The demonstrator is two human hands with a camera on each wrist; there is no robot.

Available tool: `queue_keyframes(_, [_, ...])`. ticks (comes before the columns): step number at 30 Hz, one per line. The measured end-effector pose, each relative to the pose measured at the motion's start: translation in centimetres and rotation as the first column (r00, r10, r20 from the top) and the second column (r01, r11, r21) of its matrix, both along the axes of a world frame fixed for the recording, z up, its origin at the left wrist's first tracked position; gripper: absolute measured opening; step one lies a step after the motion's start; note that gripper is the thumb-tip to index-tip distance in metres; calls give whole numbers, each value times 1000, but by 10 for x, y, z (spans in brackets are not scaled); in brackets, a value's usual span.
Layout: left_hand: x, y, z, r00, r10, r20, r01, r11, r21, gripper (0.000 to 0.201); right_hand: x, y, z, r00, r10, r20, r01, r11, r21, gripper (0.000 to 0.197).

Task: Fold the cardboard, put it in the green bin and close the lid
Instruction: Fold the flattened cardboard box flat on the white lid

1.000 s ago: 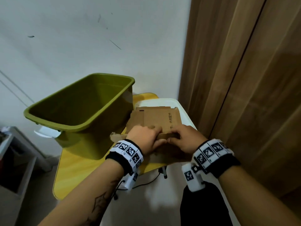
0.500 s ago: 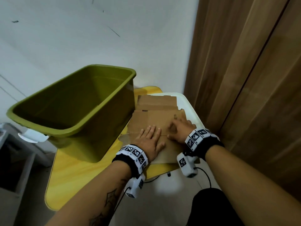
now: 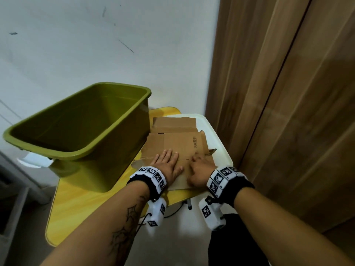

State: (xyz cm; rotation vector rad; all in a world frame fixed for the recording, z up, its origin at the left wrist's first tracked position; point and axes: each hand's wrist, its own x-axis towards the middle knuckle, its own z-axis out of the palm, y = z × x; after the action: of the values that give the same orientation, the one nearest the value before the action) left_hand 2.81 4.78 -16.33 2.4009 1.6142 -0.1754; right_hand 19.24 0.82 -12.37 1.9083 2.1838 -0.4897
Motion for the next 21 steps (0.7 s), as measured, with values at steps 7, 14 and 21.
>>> queue_keyframes(7, [-9,-13,8,999,-32,36,32,999,-11,69,-4,-18,-4,975,140,170,-151,987,54,105])
queue_keyframes(14, [-35,-51,-5,986,-119,-118,126,991,51,121,-8,-24,-9,975,100,197,-128,982,136,87])
queue_keyframes(21, [-37,-63,20,987,-90,-132,101,992,78,94,-5,-35,15,974,145,173,-164,981,101,69])
